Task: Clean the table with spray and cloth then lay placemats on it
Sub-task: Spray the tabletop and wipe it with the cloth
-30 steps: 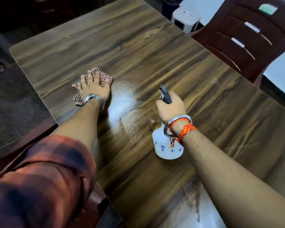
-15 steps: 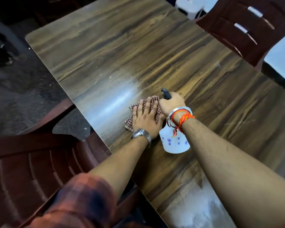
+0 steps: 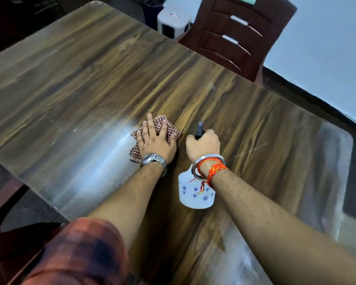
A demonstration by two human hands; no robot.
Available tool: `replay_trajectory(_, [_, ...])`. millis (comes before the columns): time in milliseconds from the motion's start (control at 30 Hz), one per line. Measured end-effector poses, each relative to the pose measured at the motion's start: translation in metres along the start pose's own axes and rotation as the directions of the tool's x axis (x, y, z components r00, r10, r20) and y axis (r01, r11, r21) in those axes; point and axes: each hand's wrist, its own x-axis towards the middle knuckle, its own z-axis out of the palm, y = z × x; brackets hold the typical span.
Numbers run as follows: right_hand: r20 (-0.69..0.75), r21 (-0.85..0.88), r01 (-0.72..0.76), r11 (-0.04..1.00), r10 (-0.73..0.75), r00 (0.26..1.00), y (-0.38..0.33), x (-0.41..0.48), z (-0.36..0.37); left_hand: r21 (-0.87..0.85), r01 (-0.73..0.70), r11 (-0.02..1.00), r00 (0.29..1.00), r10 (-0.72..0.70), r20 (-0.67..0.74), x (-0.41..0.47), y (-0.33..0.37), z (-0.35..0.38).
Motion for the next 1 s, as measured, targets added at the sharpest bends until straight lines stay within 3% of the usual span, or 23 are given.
replay_trajectory(267, [-0.099, 0.053, 0.017, 0.998, -0.012, 0.995, 0.029, 0.036, -0.045, -0.031, -0.275, 0.961, 0.96, 0.273, -0.063, 0.104, 0.095, 0.013])
replay_trajectory(567, [-0.144, 0.164, -0.116, 0.98, 0.14, 0.98, 0.072, 0.042, -0.08, 0.031, -0.403, 0.915, 0.91, 0.404, -0.093, 0.177, 0.169, 0.041])
replay_trajectory(733, [-0.133, 0.205, -0.121, 0.971, 0.15, 0.98, 0.09, 0.032, -0.09, 0.068, -0.512, 0.856, 0.859, 0.511, 0.039, 0.145, 0.172, 0.045])
replay_trajectory(1000, [-0.145, 0.205, -0.139, 0.969, 0.171, 0.975, 0.133, -0.018, -0.121, 0.085, -0.679, 0.73, 0.725, 0.646, 0.239, -0.023, 0.171, 0.063])
